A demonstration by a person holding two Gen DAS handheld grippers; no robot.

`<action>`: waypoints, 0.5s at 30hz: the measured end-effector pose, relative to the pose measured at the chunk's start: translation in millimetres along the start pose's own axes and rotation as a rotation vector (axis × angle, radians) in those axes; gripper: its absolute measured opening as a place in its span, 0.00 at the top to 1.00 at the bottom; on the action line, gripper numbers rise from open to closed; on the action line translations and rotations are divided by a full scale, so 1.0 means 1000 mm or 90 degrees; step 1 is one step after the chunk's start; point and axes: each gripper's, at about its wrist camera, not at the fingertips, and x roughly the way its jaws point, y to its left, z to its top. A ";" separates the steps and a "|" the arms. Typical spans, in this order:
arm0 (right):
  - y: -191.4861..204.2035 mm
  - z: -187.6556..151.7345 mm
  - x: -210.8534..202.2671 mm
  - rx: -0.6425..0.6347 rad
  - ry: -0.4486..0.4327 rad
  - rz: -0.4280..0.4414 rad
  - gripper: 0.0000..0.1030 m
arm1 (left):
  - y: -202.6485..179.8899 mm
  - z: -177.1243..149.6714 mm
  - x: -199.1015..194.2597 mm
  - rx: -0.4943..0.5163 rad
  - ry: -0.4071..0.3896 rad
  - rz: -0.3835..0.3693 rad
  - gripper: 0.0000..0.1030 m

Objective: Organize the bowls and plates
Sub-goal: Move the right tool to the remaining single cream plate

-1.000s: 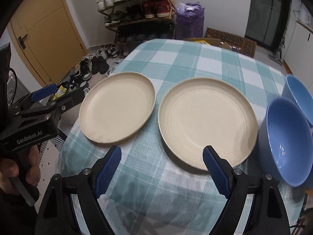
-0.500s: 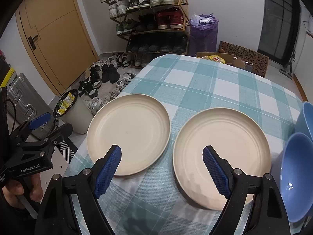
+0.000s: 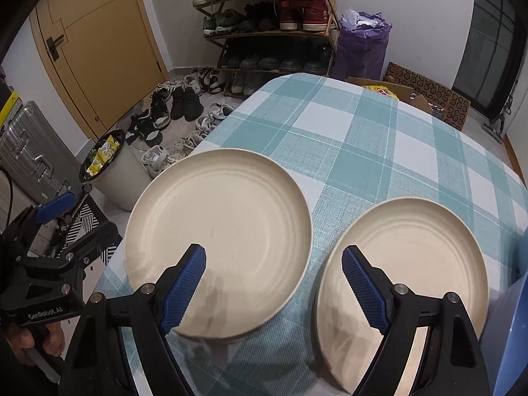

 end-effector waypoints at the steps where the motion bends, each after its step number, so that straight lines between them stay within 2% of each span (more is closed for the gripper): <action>1: 0.000 0.002 0.004 0.001 0.004 0.001 0.16 | 0.001 0.000 0.003 0.000 0.005 0.001 0.00; 11: -0.008 0.013 0.037 0.011 0.037 0.001 0.17 | 0.001 0.000 0.029 -0.008 0.042 0.001 0.01; 15: -0.007 0.018 0.038 0.013 0.038 0.008 0.18 | 0.000 0.000 0.035 -0.009 0.052 -0.006 0.05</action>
